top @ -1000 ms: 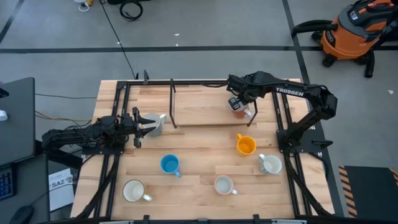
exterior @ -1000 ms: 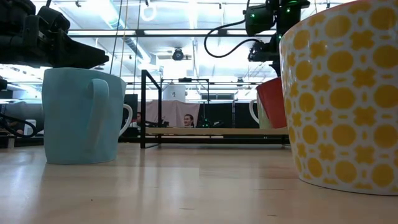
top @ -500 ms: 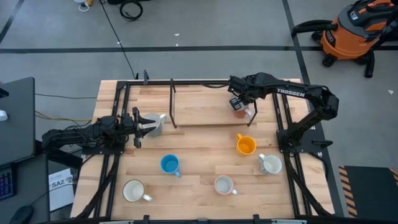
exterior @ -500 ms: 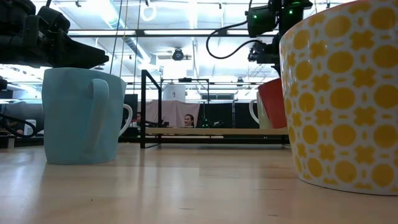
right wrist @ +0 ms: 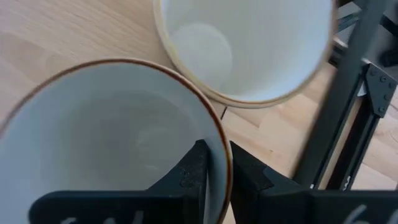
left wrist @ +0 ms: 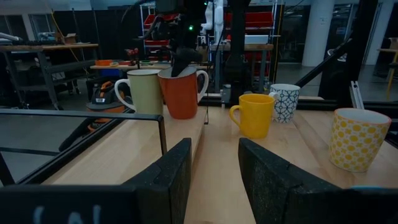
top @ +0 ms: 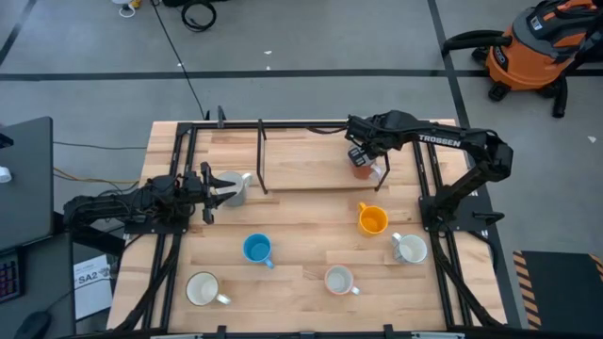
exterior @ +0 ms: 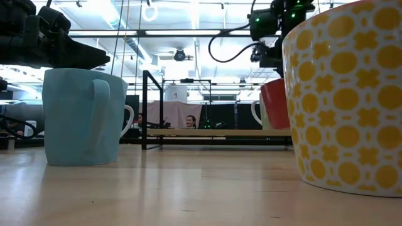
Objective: Place coffee mugs
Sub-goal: Put the red cup on the shelf aligned with the green cup
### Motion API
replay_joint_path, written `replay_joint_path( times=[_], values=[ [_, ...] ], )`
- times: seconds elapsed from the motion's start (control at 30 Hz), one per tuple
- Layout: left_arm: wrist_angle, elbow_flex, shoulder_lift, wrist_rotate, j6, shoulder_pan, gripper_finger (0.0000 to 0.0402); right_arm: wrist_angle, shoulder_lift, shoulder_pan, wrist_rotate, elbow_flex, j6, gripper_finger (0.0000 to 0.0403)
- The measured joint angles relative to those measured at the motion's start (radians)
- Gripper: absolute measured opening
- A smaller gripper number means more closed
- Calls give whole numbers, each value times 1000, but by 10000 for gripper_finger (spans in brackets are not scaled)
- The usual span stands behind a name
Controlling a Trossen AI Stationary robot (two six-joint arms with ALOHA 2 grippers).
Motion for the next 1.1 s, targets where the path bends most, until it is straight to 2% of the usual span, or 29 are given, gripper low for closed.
replay_joint_path(
  times=[0.4,1.1],
  values=[
    [0,0,0,0,0,0,139,-8,3,1,-33,-4,-3,101],
    [0,0,0,0,6,0,139,-50,0,1,-27,10,-29,105]
  ],
)
